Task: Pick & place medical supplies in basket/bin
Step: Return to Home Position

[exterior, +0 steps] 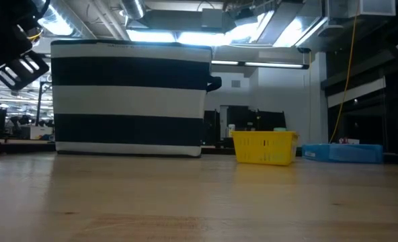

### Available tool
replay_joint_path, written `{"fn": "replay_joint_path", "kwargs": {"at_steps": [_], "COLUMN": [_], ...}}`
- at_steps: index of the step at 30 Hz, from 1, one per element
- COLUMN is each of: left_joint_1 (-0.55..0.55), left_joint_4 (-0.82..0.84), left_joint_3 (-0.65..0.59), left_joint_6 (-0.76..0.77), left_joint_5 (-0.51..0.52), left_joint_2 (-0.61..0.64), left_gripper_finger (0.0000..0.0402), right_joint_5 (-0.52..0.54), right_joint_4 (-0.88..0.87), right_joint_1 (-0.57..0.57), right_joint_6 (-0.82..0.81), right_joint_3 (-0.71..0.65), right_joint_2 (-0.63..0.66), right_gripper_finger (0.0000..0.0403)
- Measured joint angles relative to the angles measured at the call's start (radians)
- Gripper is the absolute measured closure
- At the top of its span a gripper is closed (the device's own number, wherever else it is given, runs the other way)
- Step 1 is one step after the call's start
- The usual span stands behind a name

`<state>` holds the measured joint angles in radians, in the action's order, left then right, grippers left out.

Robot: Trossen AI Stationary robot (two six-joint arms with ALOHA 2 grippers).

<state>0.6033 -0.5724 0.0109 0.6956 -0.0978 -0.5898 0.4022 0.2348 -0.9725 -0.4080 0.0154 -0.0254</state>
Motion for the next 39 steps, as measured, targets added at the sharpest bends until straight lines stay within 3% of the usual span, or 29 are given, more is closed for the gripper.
{"fn": "replay_joint_path", "kwargs": {"at_steps": [9, 14, 22, 31, 35, 39], "left_joint_1": [-0.070, -0.129, -0.219, -0.317, -0.361, -0.397], "left_joint_4": [0.237, 0.316, 0.473, 0.551, 0.550, 0.550], "left_joint_3": [0.000, 0.000, -0.001, -0.001, -0.001, -0.001], "left_joint_6": [-0.001, -0.001, -0.003, -0.002, -0.002, -0.002], "left_joint_5": [0.010, 0.011, 0.010, 0.062, 0.077, 0.077], "left_joint_2": [0.198, 0.362, 0.571, 0.590, 0.590, 0.590], "left_gripper_finger": [0.0188, 0.0188, 0.0186, 0.0187, 0.0189, 0.0190], "right_joint_5": [0.027, 0.027, 0.019, 0.016, -0.073, -0.224], "right_joint_4": [-0.007, -0.177, -0.169, -0.169, -0.181, -0.197], "right_joint_1": [0.003, 0.003, 0.004, -0.005, 0.085, 0.275], "right_joint_6": [-0.001, 0.000, -0.001, 0.000, 0.000, 0.001], "right_joint_3": [0.001, 0.001, 0.002, 0.002, 0.002, 0.002], "right_joint_2": [0.000, 0.000, -0.084, -0.043, -0.018, -0.019], "right_gripper_finger": [0.0214, 0.0214, 0.0214, 0.0214, 0.0214, 0.0214]}}
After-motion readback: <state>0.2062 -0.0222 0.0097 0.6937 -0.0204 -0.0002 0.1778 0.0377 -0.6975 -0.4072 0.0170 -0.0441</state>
